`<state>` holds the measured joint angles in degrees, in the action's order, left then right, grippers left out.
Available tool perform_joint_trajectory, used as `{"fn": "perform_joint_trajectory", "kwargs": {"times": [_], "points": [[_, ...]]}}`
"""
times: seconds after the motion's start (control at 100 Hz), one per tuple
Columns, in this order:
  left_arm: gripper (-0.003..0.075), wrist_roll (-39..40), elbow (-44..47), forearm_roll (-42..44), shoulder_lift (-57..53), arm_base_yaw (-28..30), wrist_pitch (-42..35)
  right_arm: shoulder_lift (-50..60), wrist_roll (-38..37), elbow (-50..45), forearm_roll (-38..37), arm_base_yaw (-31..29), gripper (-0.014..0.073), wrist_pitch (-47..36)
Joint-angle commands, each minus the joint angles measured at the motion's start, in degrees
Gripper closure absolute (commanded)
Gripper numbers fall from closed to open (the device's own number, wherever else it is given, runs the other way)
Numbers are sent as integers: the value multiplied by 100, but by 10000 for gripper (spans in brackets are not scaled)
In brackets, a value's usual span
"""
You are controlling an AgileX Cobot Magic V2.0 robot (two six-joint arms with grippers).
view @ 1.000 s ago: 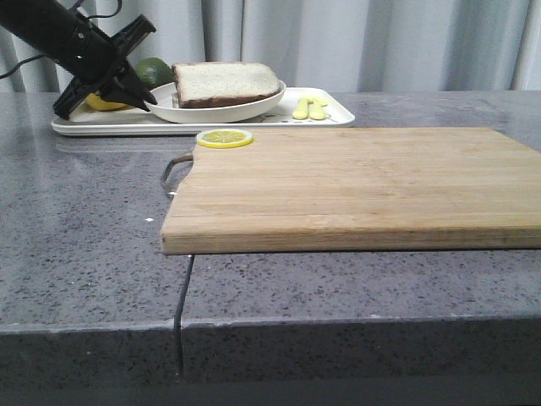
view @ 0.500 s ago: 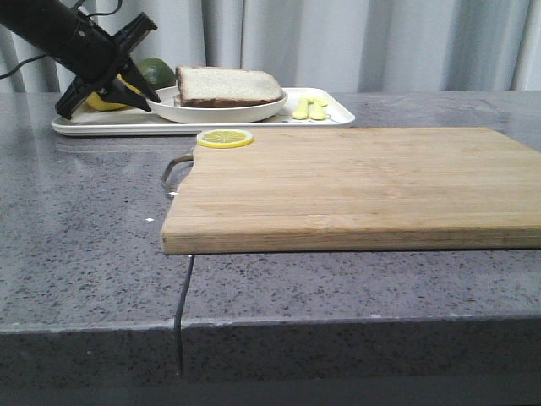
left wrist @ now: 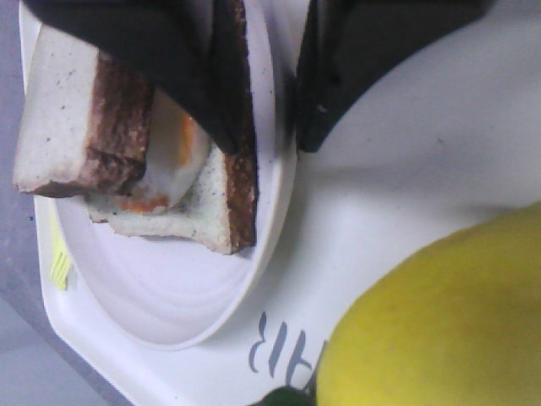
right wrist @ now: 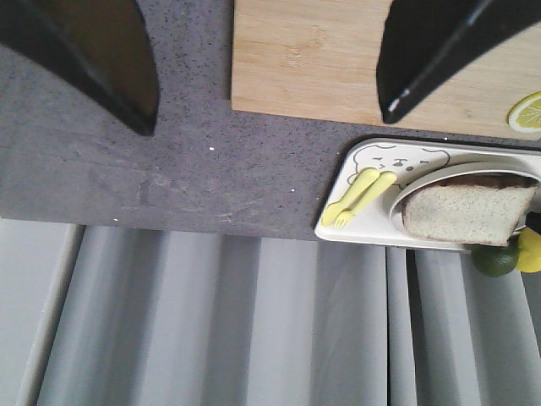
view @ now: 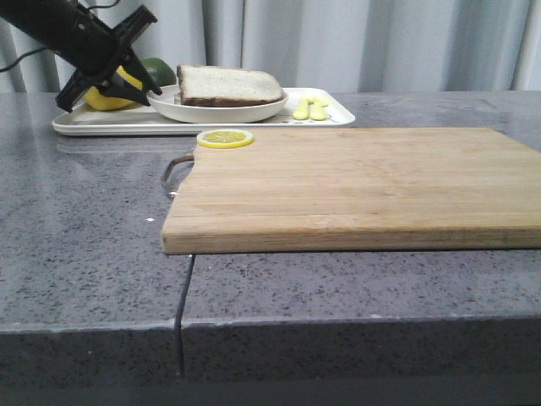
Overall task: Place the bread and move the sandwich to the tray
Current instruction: 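Open the left gripper and raise it off the plate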
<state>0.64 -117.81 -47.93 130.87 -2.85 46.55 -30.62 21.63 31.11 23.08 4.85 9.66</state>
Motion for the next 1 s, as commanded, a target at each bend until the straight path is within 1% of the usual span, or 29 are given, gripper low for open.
{"fn": "perform_joint_trajectory", "kwargs": {"times": [0.0, 0.28, 0.59, 0.82, 0.99], "points": [[581, 39, -294, -280, -381, -28, -80, 2, 44, 155, -22, -24, 52, -450], [581, 39, -298, -239, -393, 76, 193, 2, 44, 155, -22, -24, 52, -450], [581, 39, -303, 366, -712, 90, 305, 2, 44, 155, -22, -24, 52, -450], [582, 29, -303, 916, -1359, 232, 316, 2, 44, 155, -22, -24, 52, -450], [582, -154, -303, 1669, -2100, 299, 433, 2, 44, 155, -22, -24, 52, -450]]}}
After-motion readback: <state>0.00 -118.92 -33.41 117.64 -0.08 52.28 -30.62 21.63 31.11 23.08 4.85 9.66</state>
